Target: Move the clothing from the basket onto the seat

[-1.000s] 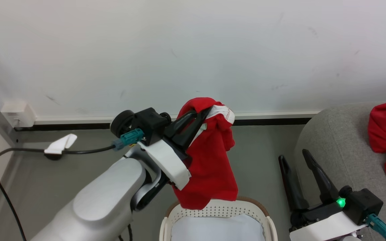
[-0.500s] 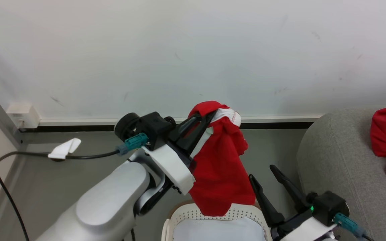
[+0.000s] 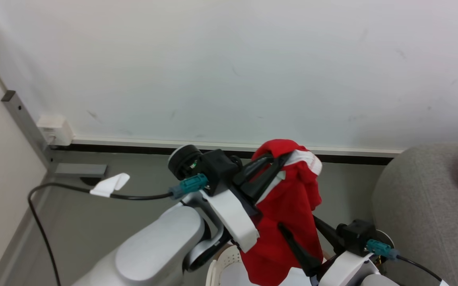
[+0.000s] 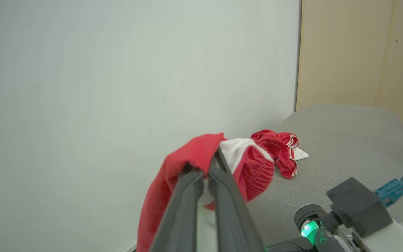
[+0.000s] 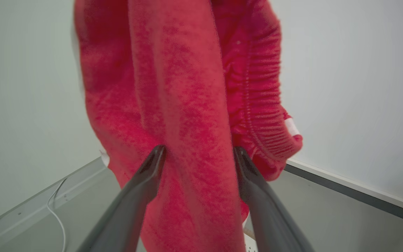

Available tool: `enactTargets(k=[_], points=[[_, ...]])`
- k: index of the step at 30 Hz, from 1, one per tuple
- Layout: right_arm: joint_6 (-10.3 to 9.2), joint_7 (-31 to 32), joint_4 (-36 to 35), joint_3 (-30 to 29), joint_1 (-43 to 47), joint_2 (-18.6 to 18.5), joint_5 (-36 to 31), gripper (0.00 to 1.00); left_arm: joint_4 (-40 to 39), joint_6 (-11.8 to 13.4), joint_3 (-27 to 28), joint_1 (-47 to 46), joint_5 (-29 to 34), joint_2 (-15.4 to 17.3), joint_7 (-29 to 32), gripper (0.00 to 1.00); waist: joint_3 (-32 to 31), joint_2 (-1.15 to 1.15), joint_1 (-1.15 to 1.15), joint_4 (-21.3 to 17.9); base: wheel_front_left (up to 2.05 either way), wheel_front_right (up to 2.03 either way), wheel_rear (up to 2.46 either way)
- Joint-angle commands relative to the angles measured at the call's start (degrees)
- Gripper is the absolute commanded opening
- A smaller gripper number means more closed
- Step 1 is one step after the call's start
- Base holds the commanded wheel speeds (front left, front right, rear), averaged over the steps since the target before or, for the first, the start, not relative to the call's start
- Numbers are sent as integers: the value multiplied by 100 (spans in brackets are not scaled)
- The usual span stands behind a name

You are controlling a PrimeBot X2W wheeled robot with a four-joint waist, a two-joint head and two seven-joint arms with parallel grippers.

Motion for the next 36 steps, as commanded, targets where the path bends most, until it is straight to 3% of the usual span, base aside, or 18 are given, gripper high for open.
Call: enactTargets(k=[1, 8, 9, 10, 11, 36], points=[[-13, 4, 105, 94, -110, 26, 128, 100, -16, -24, -20, 25, 68, -30, -1, 0, -10, 0, 0, 106, 0, 0, 0], [-13, 3, 526, 415, -285, 204, 540, 100, -46, -95, -151, -49, 30, -185, 32, 0, -21, 0, 0, 390, 0, 0, 0], [-13, 4, 561, 428, -308, 228, 546, 83, -54, -89, -157, -50, 27, -191, 32, 0, -21, 0, 0, 415, 0, 0, 0], [-13, 3, 581, 430, -316, 250, 568, 37, -61, -93, -166, -50, 20, -201, 33, 0, -19, 0, 0, 441, 0, 0, 0], [-13, 4, 588, 424, -321, 270, 584, 0, -66, -93, -174, -45, 14, -202, 33, 0, -17, 0, 0, 461, 0, 0, 0], [-13, 3, 328, 147, -163, 240, 455, 0, 31, 19, -146, 40, -94, -58, -18, 0, 17, 0, 0, 362, 0, 0, 0]])
